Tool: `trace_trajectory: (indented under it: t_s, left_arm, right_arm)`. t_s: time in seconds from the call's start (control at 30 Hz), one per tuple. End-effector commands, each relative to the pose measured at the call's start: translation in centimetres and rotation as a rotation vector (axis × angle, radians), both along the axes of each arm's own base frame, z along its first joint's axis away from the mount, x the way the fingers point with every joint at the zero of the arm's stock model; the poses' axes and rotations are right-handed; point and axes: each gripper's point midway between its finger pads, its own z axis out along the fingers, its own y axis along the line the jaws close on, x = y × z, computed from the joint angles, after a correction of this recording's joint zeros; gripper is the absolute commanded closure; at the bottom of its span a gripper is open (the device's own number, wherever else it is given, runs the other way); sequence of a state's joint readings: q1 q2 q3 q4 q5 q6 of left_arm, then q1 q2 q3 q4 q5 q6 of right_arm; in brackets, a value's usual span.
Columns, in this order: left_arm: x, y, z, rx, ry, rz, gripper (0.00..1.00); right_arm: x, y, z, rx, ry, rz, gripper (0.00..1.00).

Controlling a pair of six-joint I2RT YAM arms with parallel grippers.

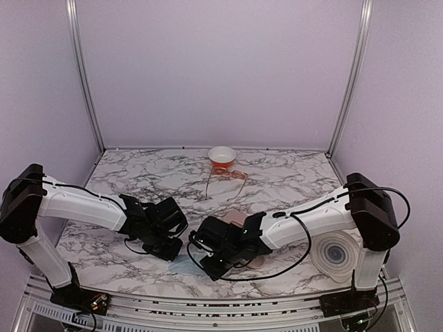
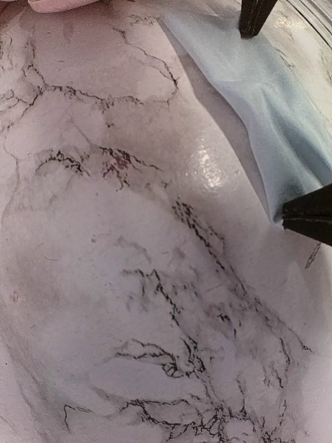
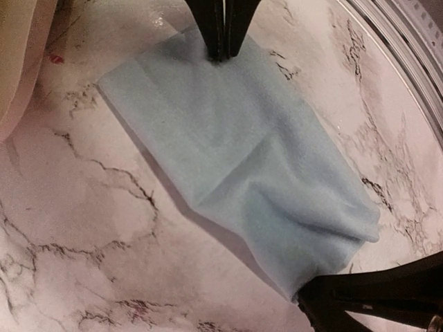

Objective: Organize the sunglasses
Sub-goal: Fold the glasses cleaning cloth at the center of the board.

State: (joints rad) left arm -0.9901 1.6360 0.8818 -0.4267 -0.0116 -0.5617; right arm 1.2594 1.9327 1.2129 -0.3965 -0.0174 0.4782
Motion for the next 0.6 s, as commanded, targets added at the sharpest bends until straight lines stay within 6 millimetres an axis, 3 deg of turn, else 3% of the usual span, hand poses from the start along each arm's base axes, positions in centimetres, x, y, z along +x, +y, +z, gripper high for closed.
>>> trace_trajectory:
  t_s: [0.0,0.57]
  left_arm:
    - [0.4,0.2,-0.1,0.011,-0.011,0.010,1.00]
    - [1.9,1.2,1.2,0.069,-0.078,0.038,1.00]
  right_arm:
    - [-0.9,-1.2,-2.4,-0.069,0.028,0.007,0.97]
    - [-1.1,-1.5,-2.9,-0.083,0.034,0.008,0.97]
